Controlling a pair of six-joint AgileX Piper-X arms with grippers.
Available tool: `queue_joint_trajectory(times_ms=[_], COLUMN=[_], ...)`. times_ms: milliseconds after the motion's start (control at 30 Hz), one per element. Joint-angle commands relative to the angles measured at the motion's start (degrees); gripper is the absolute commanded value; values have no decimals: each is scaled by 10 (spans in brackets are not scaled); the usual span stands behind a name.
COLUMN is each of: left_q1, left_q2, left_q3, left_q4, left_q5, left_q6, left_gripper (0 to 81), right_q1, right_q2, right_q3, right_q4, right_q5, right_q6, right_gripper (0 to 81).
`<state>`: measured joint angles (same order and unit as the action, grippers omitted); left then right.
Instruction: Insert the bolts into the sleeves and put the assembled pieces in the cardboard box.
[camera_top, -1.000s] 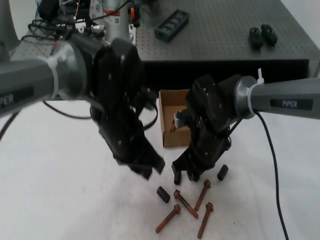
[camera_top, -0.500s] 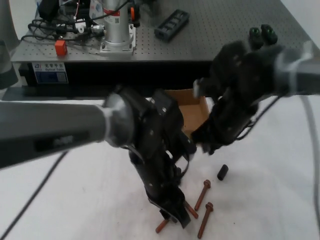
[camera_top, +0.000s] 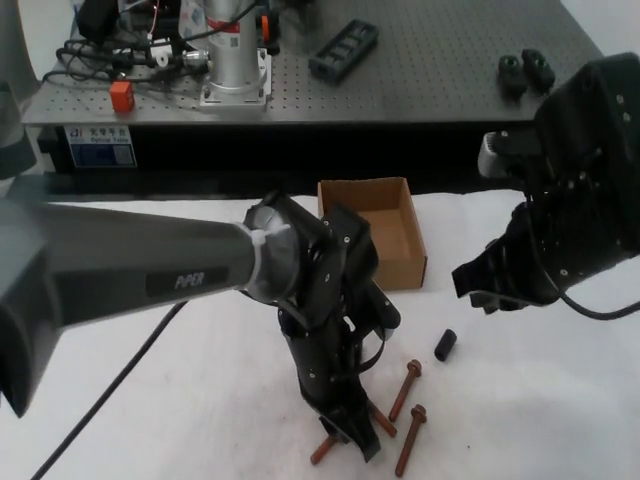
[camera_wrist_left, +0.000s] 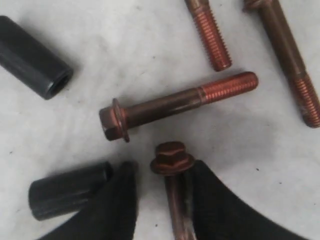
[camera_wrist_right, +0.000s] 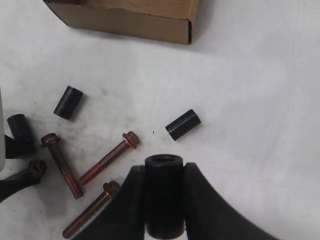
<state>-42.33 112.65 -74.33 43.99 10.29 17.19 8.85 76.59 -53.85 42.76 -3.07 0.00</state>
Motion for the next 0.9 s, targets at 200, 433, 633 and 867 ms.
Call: queue_joint_trajectory(times_ms=[200,433,633,867], left_q1=[-1,27,78,79], left_q2=[1,-142,-301,-327], left_q3=[-30,-11,170,258], left_q4=[32,-33,-440,-709], left_q5=[-11,73,215,301], left_q6=[-24,-143,-380,-534], left_gripper=[5,6,6,6], right_q1=[-3,-3,6,92], right_q2=[-58,-172,-250,-201], right_q3=[-2,86,233,283], right_q4=[-2,-33,-224,-428], right_q5=[-6,-96,-304,-364], right_q6=[-5,10,112,190], right_gripper=[15,15,15,15])
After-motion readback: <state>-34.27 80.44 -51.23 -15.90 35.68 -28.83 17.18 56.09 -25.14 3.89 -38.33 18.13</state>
